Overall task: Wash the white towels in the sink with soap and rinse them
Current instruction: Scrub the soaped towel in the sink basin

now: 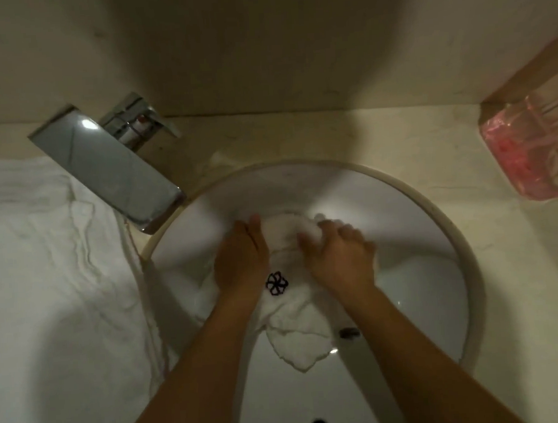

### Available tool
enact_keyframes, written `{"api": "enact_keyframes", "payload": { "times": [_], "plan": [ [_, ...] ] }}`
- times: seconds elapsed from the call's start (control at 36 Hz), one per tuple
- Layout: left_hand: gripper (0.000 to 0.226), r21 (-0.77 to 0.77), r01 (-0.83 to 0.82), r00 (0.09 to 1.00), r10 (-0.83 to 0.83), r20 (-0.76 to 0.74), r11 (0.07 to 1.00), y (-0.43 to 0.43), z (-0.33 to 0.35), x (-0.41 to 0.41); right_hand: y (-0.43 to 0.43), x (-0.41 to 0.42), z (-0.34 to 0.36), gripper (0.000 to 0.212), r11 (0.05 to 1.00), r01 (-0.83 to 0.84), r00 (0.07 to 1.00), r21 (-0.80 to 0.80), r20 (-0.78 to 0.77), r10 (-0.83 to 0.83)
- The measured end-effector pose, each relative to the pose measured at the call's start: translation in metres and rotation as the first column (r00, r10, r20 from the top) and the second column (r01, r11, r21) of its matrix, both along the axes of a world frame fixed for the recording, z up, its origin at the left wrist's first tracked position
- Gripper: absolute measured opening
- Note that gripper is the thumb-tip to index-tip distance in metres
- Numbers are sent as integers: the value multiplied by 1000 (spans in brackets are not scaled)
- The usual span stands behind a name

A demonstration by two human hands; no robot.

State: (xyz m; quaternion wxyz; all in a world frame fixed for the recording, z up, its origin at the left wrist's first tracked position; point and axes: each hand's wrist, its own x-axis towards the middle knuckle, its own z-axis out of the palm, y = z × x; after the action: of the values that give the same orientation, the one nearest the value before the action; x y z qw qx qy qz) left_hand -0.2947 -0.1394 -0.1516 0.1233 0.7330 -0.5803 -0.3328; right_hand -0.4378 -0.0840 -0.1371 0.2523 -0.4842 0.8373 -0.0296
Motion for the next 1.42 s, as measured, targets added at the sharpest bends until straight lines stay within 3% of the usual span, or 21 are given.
{"api": "enact_keyframes", "payload": {
  "times": [0.06,0.14,0.25,0.39,0.53,0.64,0.72,0.83,0.92,1.0,1.08,1.14,1.19,1.25,1.31,1.33,1.42],
  "plan": [
    [60,23,-104,989,106,-107,994,3,-2,-10,7,23,5,56,994,100,979,-47,185,-89],
    [58,68,-177,935,189,-299,982,15,-1,-25,-5,45,7,30,922,376,800,-95,535,-271],
    [59,94,-251,863,267,-429,963,20,3,-29,-36,40,-11,25,813,577,641,-79,660,-391],
    [66,197,-258,862,317,-396,946,-6,-2,-30,-6,53,6,27,890,438,720,-128,643,-262],
    [53,138,-181,853,225,-471,974,22,9,-34,-47,24,-12,31,839,531,739,-120,551,-389],
    [60,176,-274,818,325,-474,946,12,4,-26,-27,46,-4,32,865,482,731,-140,608,-308],
    [66,264,-196,841,300,-450,944,5,8,-30,5,49,12,31,891,440,710,-111,650,-269],
    [62,296,-104,825,249,-508,950,19,23,-29,-14,20,2,29,881,426,786,-206,566,-248],
    [61,332,-206,776,360,-518,921,22,46,-27,-38,-1,-1,24,892,401,837,-208,479,-265],
    [65,352,-345,677,490,-548,870,4,65,-25,-39,-2,22,27,901,338,924,-273,280,-261],
    [85,412,-326,663,516,-542,851,-18,80,-25,-17,19,54,41,888,311,924,-339,327,-198],
    [85,475,-225,628,499,-597,851,-21,91,-26,-3,32,71,46,886,391,789,-250,586,-183],
    [79,497,-61,609,427,-669,866,-14,103,-27,1,36,87,56,839,538,547,-81,791,-274],
    [79,437,100,631,283,-723,894,-5,117,-24,2,25,100,66,812,582,470,-49,835,-286],
    [74,326,162,655,145,-741,931,1,137,-17,2,12,119,53,834,551,409,-26,879,-243],
    [73,273,181,648,94,-756,945,2,148,-16,2,7,130,48,845,535,333,12,916,-224],
    [63,0,81,678,-55,-733,997,4,171,-10,7,-9,160,51,862,494,120,109,974,-192]
  ]
}}
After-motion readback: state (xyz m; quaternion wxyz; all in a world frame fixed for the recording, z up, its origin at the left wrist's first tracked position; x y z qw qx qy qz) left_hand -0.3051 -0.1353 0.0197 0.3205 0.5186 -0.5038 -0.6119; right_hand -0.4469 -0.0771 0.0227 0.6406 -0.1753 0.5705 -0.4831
